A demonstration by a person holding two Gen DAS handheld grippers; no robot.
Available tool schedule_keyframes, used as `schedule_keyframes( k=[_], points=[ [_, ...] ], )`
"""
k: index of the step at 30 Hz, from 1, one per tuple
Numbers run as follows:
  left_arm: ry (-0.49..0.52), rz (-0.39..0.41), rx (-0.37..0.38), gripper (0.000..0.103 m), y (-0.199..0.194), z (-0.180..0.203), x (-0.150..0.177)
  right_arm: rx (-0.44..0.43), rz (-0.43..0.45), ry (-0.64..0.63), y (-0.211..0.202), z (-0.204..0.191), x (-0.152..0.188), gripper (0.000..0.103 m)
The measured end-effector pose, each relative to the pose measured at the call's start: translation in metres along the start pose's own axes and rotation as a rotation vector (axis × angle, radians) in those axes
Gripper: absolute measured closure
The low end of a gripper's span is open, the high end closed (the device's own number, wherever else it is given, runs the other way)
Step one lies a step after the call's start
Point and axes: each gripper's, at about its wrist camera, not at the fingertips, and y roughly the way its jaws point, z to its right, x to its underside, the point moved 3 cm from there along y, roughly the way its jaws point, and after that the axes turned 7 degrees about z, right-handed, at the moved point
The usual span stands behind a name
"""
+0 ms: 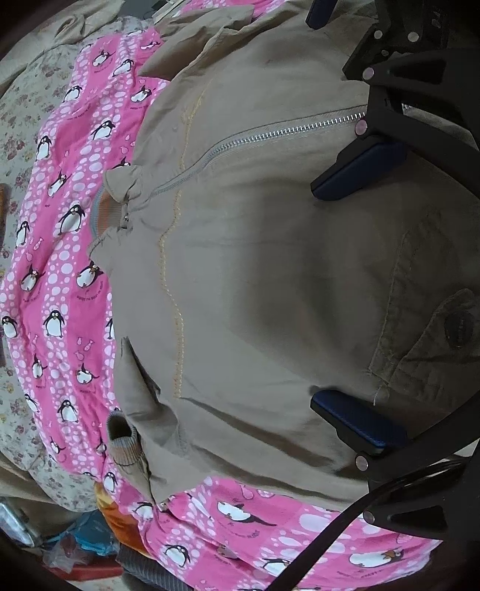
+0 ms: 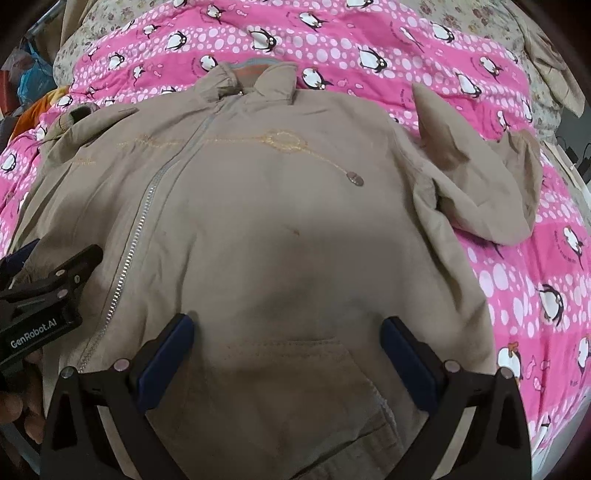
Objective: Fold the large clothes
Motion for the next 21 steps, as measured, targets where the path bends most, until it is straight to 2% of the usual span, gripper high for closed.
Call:
schedule_keyframes(
  k=[21],
  points=[
    [-0.007,0.019,0.009,0.014,0.0029,0.0022,-0.0016,0.01,-0.006,-0.012,-0.0031,-0.0024,0.0002,0.0]
  ],
)
